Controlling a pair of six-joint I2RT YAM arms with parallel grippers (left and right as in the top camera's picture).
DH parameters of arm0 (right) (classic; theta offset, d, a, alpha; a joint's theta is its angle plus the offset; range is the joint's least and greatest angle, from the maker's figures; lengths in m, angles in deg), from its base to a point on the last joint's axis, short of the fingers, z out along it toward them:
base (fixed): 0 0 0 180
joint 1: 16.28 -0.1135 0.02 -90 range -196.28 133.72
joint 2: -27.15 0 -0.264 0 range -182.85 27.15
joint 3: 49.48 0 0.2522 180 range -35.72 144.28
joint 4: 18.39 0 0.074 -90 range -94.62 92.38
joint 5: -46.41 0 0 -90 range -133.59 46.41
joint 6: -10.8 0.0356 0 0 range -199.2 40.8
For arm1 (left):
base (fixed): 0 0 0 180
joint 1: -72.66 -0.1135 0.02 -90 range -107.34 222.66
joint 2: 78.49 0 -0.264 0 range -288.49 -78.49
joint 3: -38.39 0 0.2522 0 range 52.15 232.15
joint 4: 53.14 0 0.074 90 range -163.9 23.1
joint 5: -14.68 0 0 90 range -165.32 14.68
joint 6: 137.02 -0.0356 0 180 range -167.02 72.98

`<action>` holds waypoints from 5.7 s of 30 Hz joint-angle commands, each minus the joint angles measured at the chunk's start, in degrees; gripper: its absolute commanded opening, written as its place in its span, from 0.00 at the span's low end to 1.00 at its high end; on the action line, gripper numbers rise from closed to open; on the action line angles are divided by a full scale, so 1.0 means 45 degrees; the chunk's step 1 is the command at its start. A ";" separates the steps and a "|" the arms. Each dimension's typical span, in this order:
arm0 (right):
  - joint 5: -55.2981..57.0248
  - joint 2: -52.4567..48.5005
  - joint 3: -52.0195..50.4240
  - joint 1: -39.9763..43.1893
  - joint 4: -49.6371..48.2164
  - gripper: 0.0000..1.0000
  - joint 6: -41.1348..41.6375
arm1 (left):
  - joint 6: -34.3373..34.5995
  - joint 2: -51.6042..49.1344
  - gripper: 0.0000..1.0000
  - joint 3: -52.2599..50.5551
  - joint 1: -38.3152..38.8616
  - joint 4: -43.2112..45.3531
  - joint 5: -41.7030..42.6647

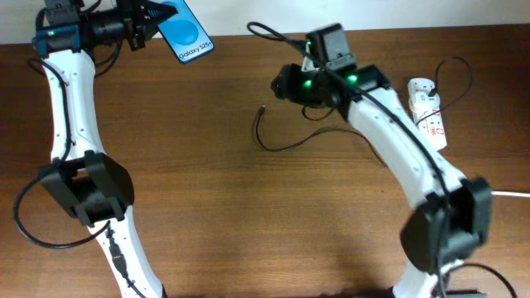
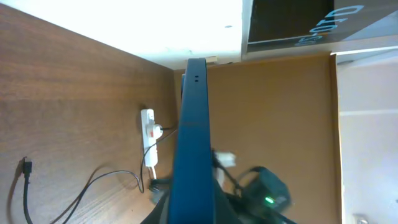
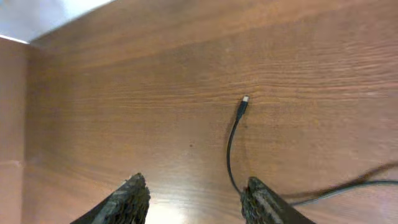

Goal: Plug charger to phone and switch on socket
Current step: 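Grasp the black cable's USB-C plug end with the right gripper and lift, then insert the USB-C plug upward into the phone's bottom port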

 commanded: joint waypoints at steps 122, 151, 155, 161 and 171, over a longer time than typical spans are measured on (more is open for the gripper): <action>-0.7257 0.6314 -0.9068 0.0772 -1.0462 0.04 0.2356 | -0.2409 0.0029 0.00 0.0223 0.4109 -0.0651 0.2205; -0.7252 0.6314 -0.9068 0.0767 -1.0686 0.04 0.2361 | -0.2356 0.0029 0.00 0.0223 0.4391 -0.0656 0.2108; -0.7252 0.6314 -0.9068 0.0767 -1.0695 0.04 0.2361 | -0.2263 0.0029 0.00 0.0223 0.4415 -0.0651 0.2113; -0.7252 0.6314 -0.9068 0.0772 -1.0705 0.04 0.2361 | -0.2263 0.0029 0.00 0.0223 0.4658 -0.0651 0.2108; -0.7271 0.6314 -0.9068 0.1015 -1.0690 0.04 0.2361 | -0.2268 0.0029 0.00 0.0223 0.4687 -0.0651 0.2118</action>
